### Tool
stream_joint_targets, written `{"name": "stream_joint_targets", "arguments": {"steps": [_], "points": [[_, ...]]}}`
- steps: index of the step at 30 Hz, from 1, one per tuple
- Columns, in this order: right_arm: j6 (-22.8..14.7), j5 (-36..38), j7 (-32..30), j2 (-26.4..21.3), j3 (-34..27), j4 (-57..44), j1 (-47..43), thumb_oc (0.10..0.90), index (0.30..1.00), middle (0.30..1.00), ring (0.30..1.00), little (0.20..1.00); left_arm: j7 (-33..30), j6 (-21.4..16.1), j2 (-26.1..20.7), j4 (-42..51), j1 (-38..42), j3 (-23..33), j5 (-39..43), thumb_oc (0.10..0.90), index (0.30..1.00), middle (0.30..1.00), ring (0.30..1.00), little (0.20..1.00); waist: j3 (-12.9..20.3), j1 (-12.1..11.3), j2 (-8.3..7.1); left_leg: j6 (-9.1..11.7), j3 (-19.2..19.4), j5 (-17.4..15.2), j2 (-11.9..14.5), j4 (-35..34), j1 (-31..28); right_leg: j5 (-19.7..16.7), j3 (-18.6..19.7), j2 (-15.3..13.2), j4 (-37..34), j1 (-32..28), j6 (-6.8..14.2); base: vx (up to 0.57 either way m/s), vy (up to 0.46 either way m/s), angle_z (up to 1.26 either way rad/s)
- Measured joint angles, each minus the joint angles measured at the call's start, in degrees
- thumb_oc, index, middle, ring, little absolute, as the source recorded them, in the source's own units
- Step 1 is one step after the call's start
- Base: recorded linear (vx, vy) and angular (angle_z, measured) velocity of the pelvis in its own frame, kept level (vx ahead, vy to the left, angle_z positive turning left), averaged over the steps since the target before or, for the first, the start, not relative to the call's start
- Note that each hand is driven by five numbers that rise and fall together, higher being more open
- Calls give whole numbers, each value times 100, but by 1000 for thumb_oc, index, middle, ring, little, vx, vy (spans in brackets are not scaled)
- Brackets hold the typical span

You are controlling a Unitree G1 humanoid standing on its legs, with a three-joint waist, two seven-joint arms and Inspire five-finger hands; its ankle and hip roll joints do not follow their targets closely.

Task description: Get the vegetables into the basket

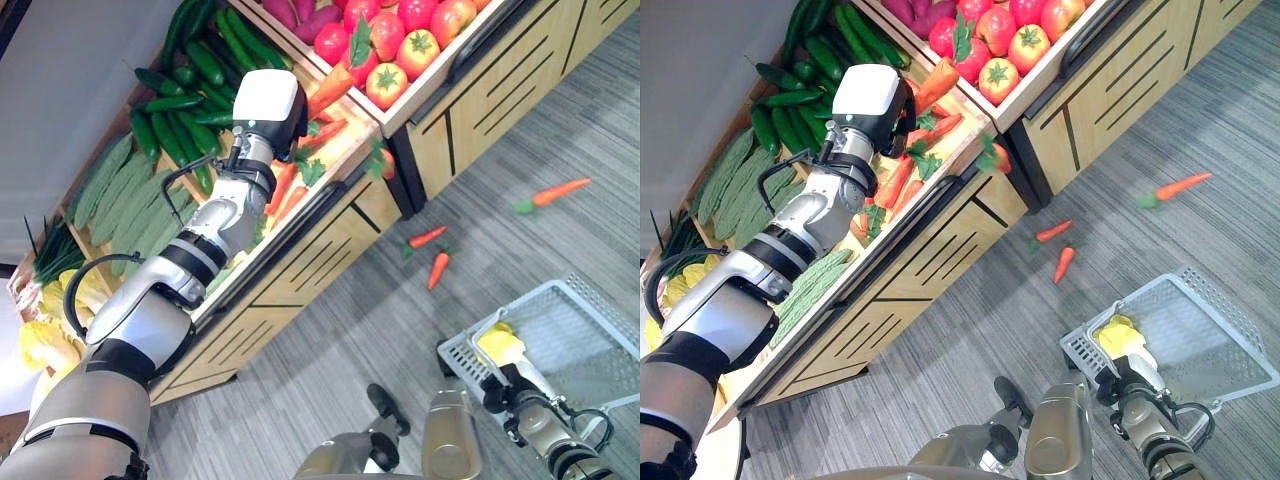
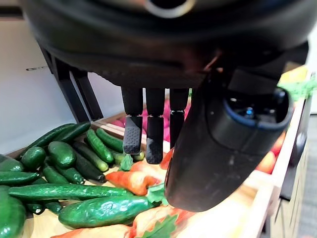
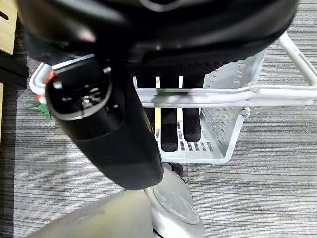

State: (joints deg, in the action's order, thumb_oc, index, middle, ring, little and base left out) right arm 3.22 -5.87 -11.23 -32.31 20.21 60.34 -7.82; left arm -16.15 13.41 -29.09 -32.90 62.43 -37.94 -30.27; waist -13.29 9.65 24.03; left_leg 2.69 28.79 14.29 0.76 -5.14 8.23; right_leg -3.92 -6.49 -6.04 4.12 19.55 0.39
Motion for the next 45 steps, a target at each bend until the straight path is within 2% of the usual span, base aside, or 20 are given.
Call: {"name": "stream_joint_targets", "arguments": {"steps": [1, 4, 8, 9, 12, 15, 18, 19, 20, 21, 24, 26, 27, 29, 34, 38, 45], "points": [[1, 0, 4, 1, -8, 0, 3, 400, 300, 300, 300, 300, -9, 1, 0, 230, -208, 215, 2, 400, 300, 300, 300, 300, 0, 10, 0, 0, -3, 0, 1, 1, -14, 0, 3, 0, 2, -9, 0, -18, 6, 7], [33, -1, 26, -6, -26, 95, -2, 400, 300, 300, 300, 300, -13, -15, -34, 572, -580, 379, 1, 400, 300, 300, 300, 300, 0, -36, -5, 0, -22, 0, 14, 1, -118, 1, -24, 5, 3, -133, 1, -21, 6, 6], [76, -8, 101, -20, -238, 260, -5, 400, 300, 300, 300, 300, -9, -57, -208, 1288, -1241, 690, 5, 400, 300, 300, 300, 300, -9, -120, -56, 0, -231, -1, 52, 1, -256, 4, -200, 10, 0, -358, 4, -30, 14, 22], [100, -32, 128, 10, -248, 314, -15, 400, 300, 300, 300, 300, -16, -68, -248, 1537, -1539, 949, 16, 400, 300, 300, 300, 300, 6, -139, -159, 1, -297, -3, 64, 2, -292, 20, -251, 17, -8, -424, 6, -45, 21, 26], [108, -46, 185, 105, -258, 415, -34, 400, 300, 300, 300, 300, -13, -143, -419, 1934, -1895, 1215, 113, 400, 300, 300, 300, 300, 29, -201, -385, 3, -353, -9, 94, 0, -341, 15, -315, 35, -43, -513, 0, -44, 30, 11], [113, -54, 223, 361, -352, 570, 44, 400, 300, 300, 300, 300, -15, -250, -637, 2429, -2409, 1525, 121, 400, 300, 300, 300, 300, 128, -269, -724, 35, -489, -64, 168, 1, -467, 36, -430, 100, -112, -706, -13, -45, 43, 14], [129, -56, 276, 554, -425, 779, 181, 400, 300, 300, 300, 300, -87, -368, -636, 2924, -3283, 2088, 234, 400, 300, 300, 300, 300, 279, -374, -980, 45, -591, -322, 297, 3, -675, 55, -559, 225, -163, -972, -32, -46, 72, 15], [142, -57, 291, 614, -434, 859, 225, 400, 300, 300, 300, 300, -114, -385, -632, 3037, -3609, 2246, 282, 400, 300, 300, 300, 300, 389, -445, -1110, 49, -623, -424, 340, 3, -674, 75, -620, 262, -157, -999, -34, -47, 127, 17], [160, -101, 341, 656, -507, 870, 202, 400, 300, 300, 300, 300, -116, -448, -614, 3193, -3899, 2477, 387, 400, 300, 300, 300, 300, 410, -455, -1158, 45, -668, -486, 365, 4, -720, 21, -658, 280, -154, -1046, -105, -43, 145, 13], [161, -118, 360, 692, -502, 874, 296, 400, 300, 300, 300, 300, -121, -471, -614, 3341, -4221, 2632, 471, 400, 300, 300, 300, 300, 458, -463, -1224, 21, -710, -540, 397, 6, -781, 50, -659, 320, -147, -1095, -83, -17, 81, 12], [165, -257, 417, 823, -657, 902, 512, 400, 300, 300, 300, 300, -113, -483, -591, 3343, -4766, 2838, 768, 400, 300, 300, 300, 300, 613, -681, -1473, -12, -832, -709, 429, 6, -894, 193, -813, 327, -83, -1253, -8, -31, 156, 23], [169, -279, 430, 851, -623, 910, 609, 400, 300, 300, 300, 300, -98, -504, -503, 3387, -5006, 2974, 931, 400, 300, 300, 300, 300, 659, -698, -1507, -44, -883, -805, 455, 6, -937, 254, -870, 342, -23, -1299, -15, -17, 167, 28], [172, -296, 444, 887, -634, 931, 620, 400, 300, 300, 300, 300, 1, -510, -495, 3400, -5167, 3035, 1098, 400, 300, 300, 300, 300, 683, -757, -1549, -70, -953, -972, 488, 6, -976, 339, -994, 339, 109, -1345, -1, 9, 246, 41], [174, -327, 469, 971, -643, 993, 677, 400, 300, 300, 300, 300, 85, -509, -491, 3433, -5455, 3107, 1304, 400, 300, 300, 300, 300, 768, -838, -1685, -166, -1083, -1071, 430, 30, -1035, 544, -1021, 238, 404, -1354, 14, 18, 189, 36], [184, -334, 493, 1120, -645, 991, 909, 400, 300, 300, 300, 300, 280, -631, -347, 3761, -5961, 3358, 1776, 400, 300, 300, 300, 300, 1021, -999, -1883, -197, -1264, -1176, 346, 30, -1119, 863, -1207, 51, 823, -1390, 90, 24, 196, 24], [206, -334, 502, 1160, -643, 976, 1004, 400, 300, 300, 300, 300, 448, -712, -289, 3873, -6106, 3433, 2163, 400, 300, 300, 300, 300, 1066, -1039, -1948, -190, -1430, -1135, 278, 38, -1242, 1054, -1304, -62, 1104, -1455, 122, 15, 218, 23], [229, -333, 489, 1218, -647, 953, 938, 400, 300, 300, 300, 300, 682, -864, 115, 4002, -6114, 3457, 3104, 400, 300, 300, 300, 300, 1061, -1051, -2023, -186, -1602, -1137, 248, 16, -1291, 1093, -1504, -120, 1050, -1592, 154, 1, 196, 15]]}}
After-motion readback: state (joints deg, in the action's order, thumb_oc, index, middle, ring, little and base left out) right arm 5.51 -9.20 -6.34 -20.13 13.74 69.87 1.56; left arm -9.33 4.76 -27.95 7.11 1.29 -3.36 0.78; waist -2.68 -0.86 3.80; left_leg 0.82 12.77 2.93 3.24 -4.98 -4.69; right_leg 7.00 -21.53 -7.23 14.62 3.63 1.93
